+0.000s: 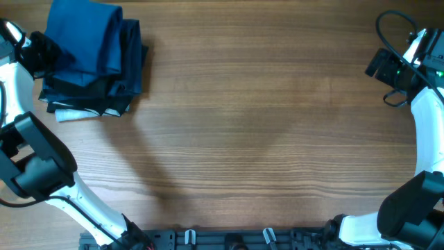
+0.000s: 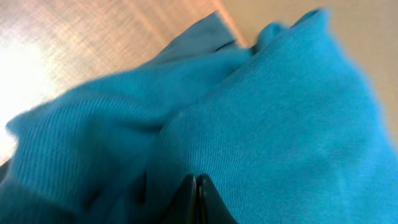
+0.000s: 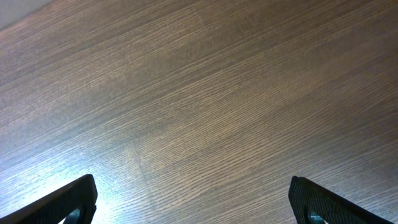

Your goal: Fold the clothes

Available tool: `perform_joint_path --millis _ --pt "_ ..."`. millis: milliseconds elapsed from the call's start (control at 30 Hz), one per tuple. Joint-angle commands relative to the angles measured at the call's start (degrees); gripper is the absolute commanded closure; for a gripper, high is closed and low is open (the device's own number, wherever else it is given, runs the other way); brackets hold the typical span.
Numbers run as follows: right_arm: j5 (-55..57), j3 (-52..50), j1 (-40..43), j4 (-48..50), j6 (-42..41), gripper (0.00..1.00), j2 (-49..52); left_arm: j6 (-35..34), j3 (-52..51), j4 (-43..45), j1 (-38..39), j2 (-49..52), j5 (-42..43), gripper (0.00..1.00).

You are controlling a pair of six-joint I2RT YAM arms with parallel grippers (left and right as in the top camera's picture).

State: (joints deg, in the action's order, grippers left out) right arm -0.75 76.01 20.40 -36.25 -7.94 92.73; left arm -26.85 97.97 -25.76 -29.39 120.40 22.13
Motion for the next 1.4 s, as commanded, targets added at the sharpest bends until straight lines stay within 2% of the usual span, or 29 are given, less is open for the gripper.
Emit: perform_joint_path --millis 0,100,267,433,500,633,667,733,767,1000,1367 --pt "1.22 0.37 -0.17 -0.02 -1.07 0.01 0.48 1.38 -0.13 2.19 0.33 -4.37 5.22 0.96" --pt "1.22 0.37 -0.17 -0.02 -1.05 0.01 0.48 -0.72 -0.13 1.73 2.47 -11.06 5.53 0.96" --pt "1.22 0.37 -0.17 -0.02 -1.07 0.00 0.48 -1.07 -0.13 -0.17 11.78 -21.03 3.80 0.96" --pt "1.22 0.37 -0.17 -0.02 -1.07 0.00 0.48 -1.05 -0.13 -0.63 22.99 -22.16 -5.09 0.96" --pt "1.22 0.37 -0.17 -0.02 -1.07 0.00 0.48 -1.03 -0.15 -1.09 27.41 -21.62 -11.34 0.92" --pt "1.22 0.37 -0.17 -0.02 -1.07 0.01 0.48 -1.01 -0.15 -1.70 31.47 -21.05 -17.55 0.85" --pt "1.22 0.37 -0.17 -0.02 -1.05 0.00 0.48 -1.01 -0.15 -1.97 32.02 -21.05 -18.27 0.73" --pt "1.22 0.37 -0.17 -0.02 -1.07 0.01 0.48 -1.01 -0.15 -2.60 32.68 -21.05 -18.58 0.28" --pt "1.22 0.37 -0.17 -0.02 -1.07 0.01 0.48 -1.01 -0.15 -3.39 32.85 -21.05 -18.58 0.00" --pt "1.22 0.37 -0.17 -0.02 -1.05 0.01 0.48 -1.01 -0.15 -9.33 32.92 -21.05 -18.58 0.00" --pt "1.20 0.37 -0.42 -0.04 -1.07 0.00 0.55 -1.01 -0.15 -9.88 32.92 -21.05 -18.60 0.00"
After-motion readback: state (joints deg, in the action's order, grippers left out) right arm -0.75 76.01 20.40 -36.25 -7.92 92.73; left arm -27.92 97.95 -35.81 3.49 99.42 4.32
